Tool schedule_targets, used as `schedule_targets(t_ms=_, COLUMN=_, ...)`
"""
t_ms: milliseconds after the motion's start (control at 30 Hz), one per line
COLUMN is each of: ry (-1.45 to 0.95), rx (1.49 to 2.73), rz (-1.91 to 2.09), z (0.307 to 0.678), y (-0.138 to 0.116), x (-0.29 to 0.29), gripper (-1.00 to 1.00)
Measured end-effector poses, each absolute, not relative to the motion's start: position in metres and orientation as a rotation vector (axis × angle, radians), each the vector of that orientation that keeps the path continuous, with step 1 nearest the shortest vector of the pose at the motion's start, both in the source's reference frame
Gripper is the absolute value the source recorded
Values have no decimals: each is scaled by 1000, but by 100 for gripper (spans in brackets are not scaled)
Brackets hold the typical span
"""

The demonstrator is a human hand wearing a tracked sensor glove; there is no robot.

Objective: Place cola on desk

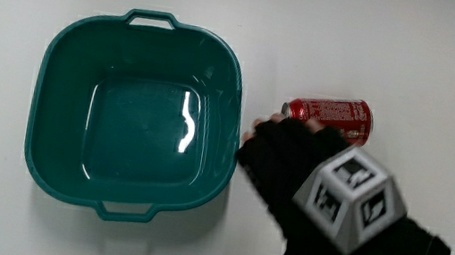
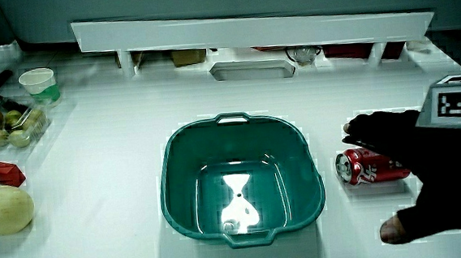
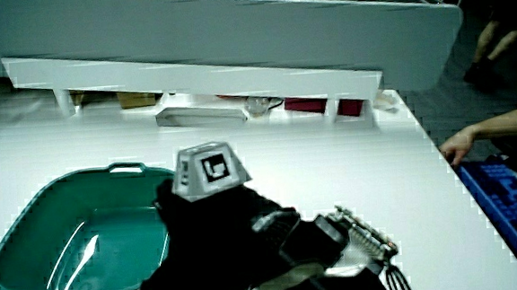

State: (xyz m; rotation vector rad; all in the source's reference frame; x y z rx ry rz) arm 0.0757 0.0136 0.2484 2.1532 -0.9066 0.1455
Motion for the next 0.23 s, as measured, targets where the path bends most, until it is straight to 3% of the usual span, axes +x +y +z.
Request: schedule_targets(t_ms=233, ry=-1012, rx=2123, rz=103, z=229, y=36, x=60, gripper=-100)
